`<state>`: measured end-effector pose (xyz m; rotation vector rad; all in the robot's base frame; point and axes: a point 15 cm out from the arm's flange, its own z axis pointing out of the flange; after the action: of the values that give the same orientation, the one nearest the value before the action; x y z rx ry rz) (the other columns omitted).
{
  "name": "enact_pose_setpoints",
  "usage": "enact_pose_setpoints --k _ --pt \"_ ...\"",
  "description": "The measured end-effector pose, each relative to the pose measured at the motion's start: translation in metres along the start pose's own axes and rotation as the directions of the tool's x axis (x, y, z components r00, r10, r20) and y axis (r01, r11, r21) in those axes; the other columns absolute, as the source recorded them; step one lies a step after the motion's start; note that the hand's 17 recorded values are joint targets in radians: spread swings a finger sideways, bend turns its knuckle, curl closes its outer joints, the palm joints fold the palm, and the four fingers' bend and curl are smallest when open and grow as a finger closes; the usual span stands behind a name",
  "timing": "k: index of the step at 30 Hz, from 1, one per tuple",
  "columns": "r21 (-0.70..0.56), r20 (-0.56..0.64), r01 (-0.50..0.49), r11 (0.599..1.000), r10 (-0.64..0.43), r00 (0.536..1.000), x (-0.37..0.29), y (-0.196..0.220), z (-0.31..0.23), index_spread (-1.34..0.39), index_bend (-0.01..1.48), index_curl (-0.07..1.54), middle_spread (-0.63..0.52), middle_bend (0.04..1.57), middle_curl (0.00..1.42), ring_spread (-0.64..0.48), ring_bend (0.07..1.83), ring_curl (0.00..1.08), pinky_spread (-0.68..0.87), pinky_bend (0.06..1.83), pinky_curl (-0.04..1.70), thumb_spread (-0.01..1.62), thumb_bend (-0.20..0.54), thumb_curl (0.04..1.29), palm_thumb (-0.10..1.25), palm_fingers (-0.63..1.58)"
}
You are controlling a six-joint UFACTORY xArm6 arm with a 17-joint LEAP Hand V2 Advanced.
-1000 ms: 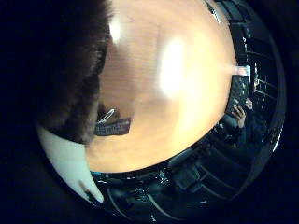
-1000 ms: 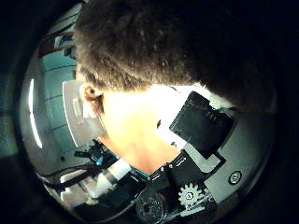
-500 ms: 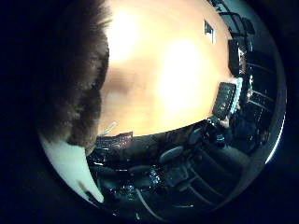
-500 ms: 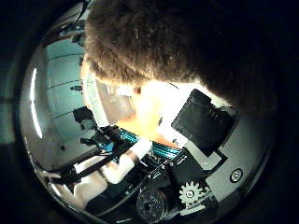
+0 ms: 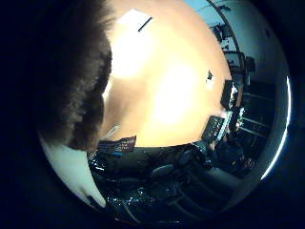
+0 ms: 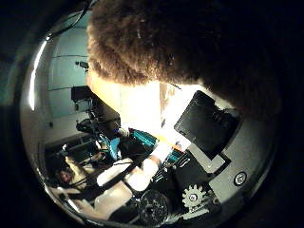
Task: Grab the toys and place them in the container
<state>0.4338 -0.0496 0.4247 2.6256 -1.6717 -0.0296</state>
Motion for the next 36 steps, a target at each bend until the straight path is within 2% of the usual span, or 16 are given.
enact_pose_setpoints --k 6,14,19,22,26,31,33,36 --pt "0.041 -0.009 0.09 0.995 -0.09 0.996 -0.088 -0.041 -0.017 -0.26 1.07 0.83 -0.15 1.31 0.74 -0.21 1.38 0.67 -0.24 1.19 0.86 1.18 -0.012 0.42 0.99 1.12" --pt "0.101 0.067 0.143 0.984 -0.15 0.986 -0.166 -0.065 -0.027 -0.26 1.07 0.83 -0.15 1.31 0.75 -0.21 1.39 0.67 -0.24 1.17 0.89 1.18 -0.014 0.42 1.0 1.12" --pt "0.185 0.127 0.145 0.972 -0.17 0.977 -0.193 -0.081 -0.038 -0.27 1.01 0.83 -0.16 1.27 0.75 -0.22 1.37 0.67 -0.25 1.14 0.88 1.19 -0.028 0.39 0.9 1.03" --pt "0.236 0.129 0.135 0.962 -0.169 0.977 -0.195 -0.084 -0.047 -0.3 0.89 0.83 -0.17 1.24 0.74 -0.23 1.33 0.65 -0.29 1.09 0.86 1.19 -0.025 0.37 0.83 0.98" --pt "0.208 0.147 0.125 0.97 -0.158 0.976 -0.194 -0.074 -0.028 -0.35 0.75 0.83 -0.19 1.17 0.72 -0.23 1.29 0.63 -0.34 1.07 0.84 1.19 -0.018 0.35 0.79 0.91" --pt "0.245 0.138 0.09 0.965 -0.127 0.982 -0.182 -0.066 -0.022 -0.38 0.58 0.82 -0.22 1.08 0.71 -0.26 1.24 0.6 -0.4 1.05 0.82 1.17 -0.022 0.34 0.75 0.79" --pt "0.243 0.14 0.078 0.967 -0.115 0.984 -0.177 -0.059 -0.017 -0.39 0.47 0.8 -0.22 1.07 0.7 -0.26 1.22 0.6 -0.42 1.0 0.82 1.16 -0.023 0.33 0.74 0.66" --pt "0.242 0.129 0.087 0.966 -0.121 0.984 -0.171 -0.053 -0.016 -0.44 0.35 0.73 -0.24 0.97 0.67 -0.25 1.22 0.59 -0.38 0.9 0.8 1.13 -0.028 0.33 0.7 0.47"
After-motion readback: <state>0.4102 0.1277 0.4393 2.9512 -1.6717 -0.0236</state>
